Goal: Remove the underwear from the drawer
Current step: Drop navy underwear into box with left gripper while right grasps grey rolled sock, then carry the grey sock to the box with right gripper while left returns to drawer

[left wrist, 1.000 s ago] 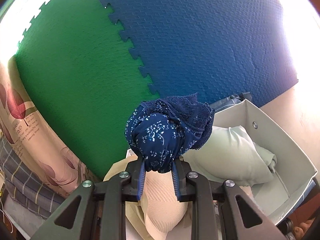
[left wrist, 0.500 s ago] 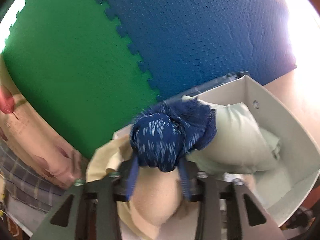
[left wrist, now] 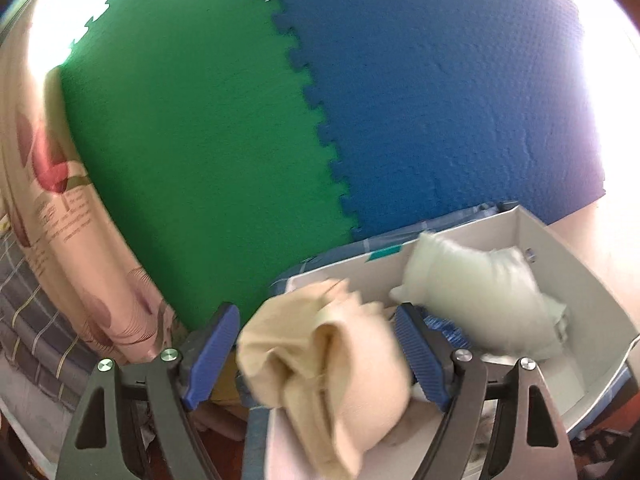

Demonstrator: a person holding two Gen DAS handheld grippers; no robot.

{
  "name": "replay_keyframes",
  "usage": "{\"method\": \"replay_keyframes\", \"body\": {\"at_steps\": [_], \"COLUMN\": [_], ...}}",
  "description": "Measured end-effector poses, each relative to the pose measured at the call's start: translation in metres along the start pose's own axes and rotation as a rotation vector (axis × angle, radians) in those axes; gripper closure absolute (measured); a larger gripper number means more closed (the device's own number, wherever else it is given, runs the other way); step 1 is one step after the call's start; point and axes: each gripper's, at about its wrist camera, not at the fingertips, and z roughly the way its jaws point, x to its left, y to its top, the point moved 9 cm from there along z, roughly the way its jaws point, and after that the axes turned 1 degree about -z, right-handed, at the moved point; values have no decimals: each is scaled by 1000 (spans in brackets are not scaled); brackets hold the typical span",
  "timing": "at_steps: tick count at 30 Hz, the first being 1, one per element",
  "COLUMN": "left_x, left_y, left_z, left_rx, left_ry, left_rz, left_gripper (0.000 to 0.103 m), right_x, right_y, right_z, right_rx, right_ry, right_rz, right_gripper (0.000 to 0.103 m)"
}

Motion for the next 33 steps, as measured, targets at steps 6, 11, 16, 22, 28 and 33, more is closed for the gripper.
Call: {"method": "replay_keyframes", "body": {"at_steps": [6,11,16,22,28,33], "left_x": [17,24,34,52,74,85], "left_y": [-19,-35,-49,-66,-82,-104], "left_z": [0,-8,-14,-15,-23,-29], "left_rx": [-21,-52,-87,-106,-125,-118], "left_ry": [-3,-8,-22,-23,-16,-18], "left_rz": [-56,-77,-131,-208,-274,-301], "left_gripper": [21,21,21,21,21,21], "right_x": [1,2,-8,-33,-70,-98], "right_y": [-7,-11,-16,-14,7,36], "right_z": [-14,-26,-50,-93,-149,-188], "right_rx": [-1,11,2,-50,-127,-200], "right_ry": [-1,-26,-52,-109,-178,-238], "right_rz": [19,14,38,63,85,87], "right_gripper": [80,80,80,79,79,79]}}
